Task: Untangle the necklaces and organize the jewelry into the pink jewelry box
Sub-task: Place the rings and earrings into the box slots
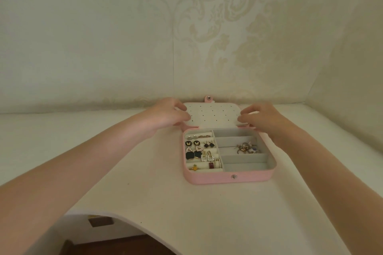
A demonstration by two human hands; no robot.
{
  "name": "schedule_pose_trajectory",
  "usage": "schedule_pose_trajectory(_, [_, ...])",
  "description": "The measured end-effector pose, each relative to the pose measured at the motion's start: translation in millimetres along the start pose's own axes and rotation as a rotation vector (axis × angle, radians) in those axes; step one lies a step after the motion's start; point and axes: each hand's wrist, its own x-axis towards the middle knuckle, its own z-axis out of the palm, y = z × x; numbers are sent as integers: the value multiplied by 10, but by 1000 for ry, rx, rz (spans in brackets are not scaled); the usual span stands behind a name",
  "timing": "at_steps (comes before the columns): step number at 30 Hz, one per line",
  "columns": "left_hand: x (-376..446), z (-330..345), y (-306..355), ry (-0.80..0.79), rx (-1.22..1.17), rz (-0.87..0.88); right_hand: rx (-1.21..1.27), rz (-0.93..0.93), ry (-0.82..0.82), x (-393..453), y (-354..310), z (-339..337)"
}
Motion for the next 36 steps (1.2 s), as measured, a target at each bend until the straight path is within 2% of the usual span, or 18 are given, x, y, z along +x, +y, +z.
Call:
schedule_pose_trajectory(3, [48,45,-6,5,26,6,56,43,-56,38,-9,6])
schedule_pose_trajectory(7, [44,52,-11,4,-48,68,162,69,43,75,47,-13])
schedule_pose_trajectory(13, [28,20,234,195,-111,250,219,-29,190,35,-92,-135])
schedule_pose_trajectory(16, [-50,-43,332,194,-41,301,63,-106,150,-68,-212,-257])
schedule_pose_trajectory(19, [-198,-128,347,176,187,398,-169,-236,148,-241,-306,-378])
schedule_pose_trajectory(21, [-333,-188,333,186,330,480,-333,-334,88,-406,-373,-439])
schedule_pose_trajectory(24, [-560,-204,285,17,516,537,-679,-419,-135,-671,-431,-421])
schedule_pose_trajectory(27, [-711,-94,196,-82,693,531,-878,-414,-191,-820,-344,-313])
schedule_pose_trajectory(29, [-737,-29,158,-119,764,531,-914,-400,-215,-890,-285,-266])
schedule_pose_trajectory(31, [-746,23,178,-144,744,541,-819,-375,-208,-949,-260,-259])
schedule_pose_trajectory(33, [-746,78,226,-127,695,557,-646,-373,-158,-991,-238,-235])
schedule_pose_trajectory(36, [-753,191,273,-56,690,565,-656,-442,-200,-1025,-170,-76])
